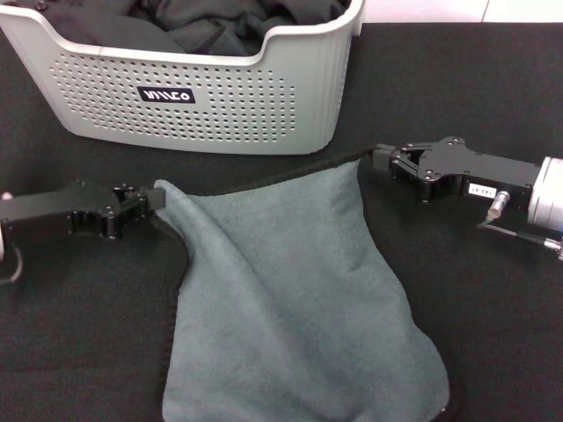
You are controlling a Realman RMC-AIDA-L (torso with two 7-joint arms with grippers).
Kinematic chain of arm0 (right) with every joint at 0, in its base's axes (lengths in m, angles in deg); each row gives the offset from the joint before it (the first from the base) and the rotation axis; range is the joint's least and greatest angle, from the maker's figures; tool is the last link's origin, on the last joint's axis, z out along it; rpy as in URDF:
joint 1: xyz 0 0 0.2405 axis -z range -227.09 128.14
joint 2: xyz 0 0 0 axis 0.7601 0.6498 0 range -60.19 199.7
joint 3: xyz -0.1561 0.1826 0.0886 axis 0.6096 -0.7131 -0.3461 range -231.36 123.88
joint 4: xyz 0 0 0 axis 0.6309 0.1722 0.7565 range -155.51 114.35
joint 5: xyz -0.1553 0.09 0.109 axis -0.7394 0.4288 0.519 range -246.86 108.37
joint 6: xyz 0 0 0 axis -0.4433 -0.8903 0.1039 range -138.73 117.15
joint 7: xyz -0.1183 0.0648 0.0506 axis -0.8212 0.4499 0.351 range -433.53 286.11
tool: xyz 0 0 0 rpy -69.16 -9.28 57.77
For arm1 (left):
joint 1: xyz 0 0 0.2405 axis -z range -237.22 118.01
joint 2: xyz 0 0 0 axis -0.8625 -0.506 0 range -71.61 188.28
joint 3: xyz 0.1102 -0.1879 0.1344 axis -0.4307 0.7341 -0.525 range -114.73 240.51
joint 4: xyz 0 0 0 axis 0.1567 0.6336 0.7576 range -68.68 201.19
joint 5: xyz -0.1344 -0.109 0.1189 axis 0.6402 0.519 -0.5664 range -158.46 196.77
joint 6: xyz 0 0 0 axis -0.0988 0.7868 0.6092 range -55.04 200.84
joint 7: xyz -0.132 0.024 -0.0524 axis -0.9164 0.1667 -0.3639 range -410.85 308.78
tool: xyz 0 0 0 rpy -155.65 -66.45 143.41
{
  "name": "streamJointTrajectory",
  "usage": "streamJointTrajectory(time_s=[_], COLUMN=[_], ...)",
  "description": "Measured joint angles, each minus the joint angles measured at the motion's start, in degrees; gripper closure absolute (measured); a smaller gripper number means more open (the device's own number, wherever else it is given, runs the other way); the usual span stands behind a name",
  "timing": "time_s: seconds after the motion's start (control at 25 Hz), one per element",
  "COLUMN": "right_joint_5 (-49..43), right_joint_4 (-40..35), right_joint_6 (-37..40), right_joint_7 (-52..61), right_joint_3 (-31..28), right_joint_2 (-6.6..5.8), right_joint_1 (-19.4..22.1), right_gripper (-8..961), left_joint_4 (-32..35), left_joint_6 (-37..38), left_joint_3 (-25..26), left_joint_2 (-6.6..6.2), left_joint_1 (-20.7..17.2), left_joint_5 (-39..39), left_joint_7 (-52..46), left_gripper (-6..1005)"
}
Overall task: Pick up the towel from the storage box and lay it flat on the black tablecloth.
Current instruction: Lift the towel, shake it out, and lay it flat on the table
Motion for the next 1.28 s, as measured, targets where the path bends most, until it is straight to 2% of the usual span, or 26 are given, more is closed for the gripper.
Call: streamJointTrajectory(time_s=[0.36, 0.48, 0.68, 0.88, 1.28], right_joint_5=[0.01, 0.01, 0.01, 0.01, 3.68], right_joint_4=[0.01, 0.13, 0.27, 0.42, 0.25], right_joint_6=[3.0, 4.79, 6.34, 9.27, 15.34], right_joint_7=[0.07, 0.47, 0.64, 1.71, 2.17], right_joint_3=[1.52, 2.23, 2.47, 3.19, 8.53], right_joint_2=[0.0, 0.0, 0.0, 0.0, 0.0], right_joint_1=[-0.71, -1.39, -1.84, -2.23, -2.88], right_gripper=[934, 934, 934, 933, 932], left_joint_4=[8.7, 12.4, 13.91, 14.04, 14.14], left_joint_6=[-3.4, -7.97, -12.17, -12.77, -13.14], left_joint_3=[0.0, 0.0, 0.01, 0.0, -0.61], left_joint_2=[1.86, 3.78, 5.51, 6.15, 6.31], left_joint_1=[0.07, 0.07, 0.07, 0.06, 0.08], left_joint_5=[-7.49, -12.4, -16.05, -16.28, -18.4], left_joint_7=[0.0, -0.01, 0.16, 0.35, 1.9], left_gripper=[969, 969, 968, 968, 969])
